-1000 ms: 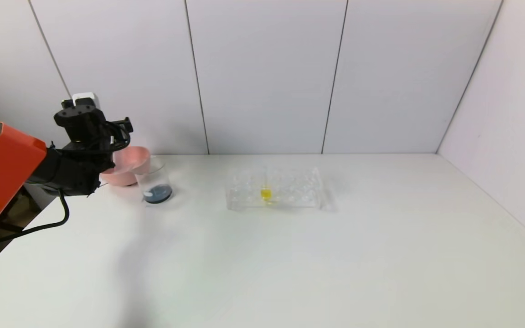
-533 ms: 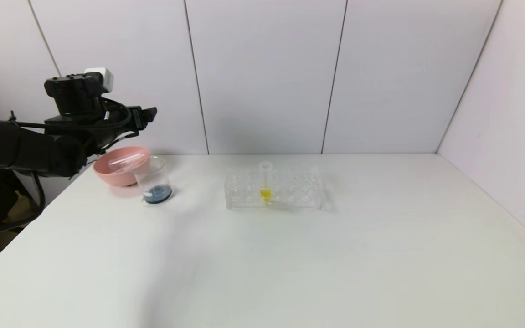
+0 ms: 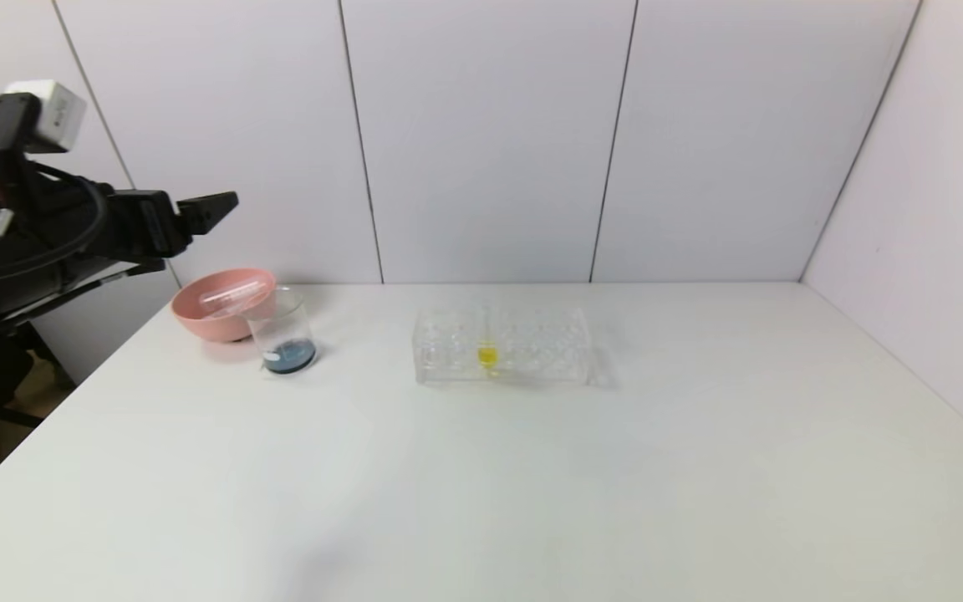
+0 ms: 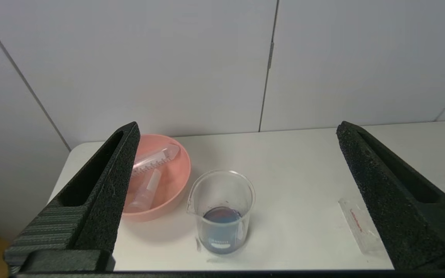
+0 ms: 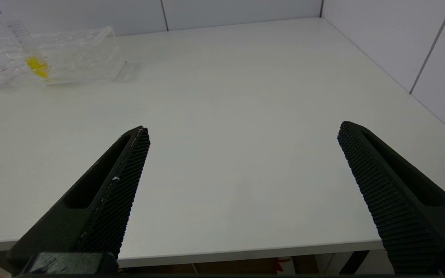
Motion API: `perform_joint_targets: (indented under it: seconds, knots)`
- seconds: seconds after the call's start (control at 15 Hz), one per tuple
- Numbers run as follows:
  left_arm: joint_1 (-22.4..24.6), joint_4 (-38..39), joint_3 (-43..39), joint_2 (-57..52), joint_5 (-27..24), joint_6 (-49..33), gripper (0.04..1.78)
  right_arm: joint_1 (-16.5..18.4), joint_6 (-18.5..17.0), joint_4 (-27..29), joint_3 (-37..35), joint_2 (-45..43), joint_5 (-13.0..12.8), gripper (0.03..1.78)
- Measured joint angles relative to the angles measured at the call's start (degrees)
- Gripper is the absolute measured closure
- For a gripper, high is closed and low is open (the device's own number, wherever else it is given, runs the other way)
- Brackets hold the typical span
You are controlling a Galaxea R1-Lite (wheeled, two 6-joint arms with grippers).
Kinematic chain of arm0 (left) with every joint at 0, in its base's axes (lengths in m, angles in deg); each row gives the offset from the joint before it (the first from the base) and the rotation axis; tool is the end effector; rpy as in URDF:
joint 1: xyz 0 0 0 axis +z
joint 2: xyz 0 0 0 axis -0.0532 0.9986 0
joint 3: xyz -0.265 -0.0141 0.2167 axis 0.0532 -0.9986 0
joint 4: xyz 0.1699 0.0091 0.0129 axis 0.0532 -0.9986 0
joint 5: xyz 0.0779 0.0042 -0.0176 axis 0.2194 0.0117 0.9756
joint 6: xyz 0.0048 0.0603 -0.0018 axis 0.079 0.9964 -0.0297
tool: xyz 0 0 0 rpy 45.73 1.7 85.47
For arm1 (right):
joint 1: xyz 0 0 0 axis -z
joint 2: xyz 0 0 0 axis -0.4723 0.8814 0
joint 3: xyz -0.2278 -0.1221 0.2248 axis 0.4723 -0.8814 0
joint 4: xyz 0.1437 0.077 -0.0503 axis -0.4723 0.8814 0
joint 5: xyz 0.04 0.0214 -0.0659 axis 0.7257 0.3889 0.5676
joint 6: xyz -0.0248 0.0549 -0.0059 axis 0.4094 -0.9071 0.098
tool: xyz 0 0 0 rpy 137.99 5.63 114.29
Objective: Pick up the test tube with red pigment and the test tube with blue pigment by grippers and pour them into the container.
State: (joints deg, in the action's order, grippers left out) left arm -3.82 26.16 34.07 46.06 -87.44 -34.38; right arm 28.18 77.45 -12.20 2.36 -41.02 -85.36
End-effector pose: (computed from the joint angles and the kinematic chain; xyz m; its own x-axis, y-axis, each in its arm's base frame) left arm 0.2811 -0.0092 0.3223 0.9942 -0.1041 0.0257 0.1046 0.9943 -0.0191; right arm -0.0490 -0.0023 0.0757 0.9993 -0.0383 0.0030 0.0379 0.9950 0.0927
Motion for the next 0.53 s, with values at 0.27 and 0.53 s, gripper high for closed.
perform_joint_targets:
  seconds: [0.27,0.53]
  knots:
    - [0.7,-5.6,-8.8,-21.1,-5.7,0.6,0.04,0.0,0.0,0.0,0.0,0.0,0.0,0.04]
    - [0.8,-16.7,-14.7,-44.1,-9.5,0.8,0.04,0.0,0.0,0.0,0.0,0.0,0.0,0.04]
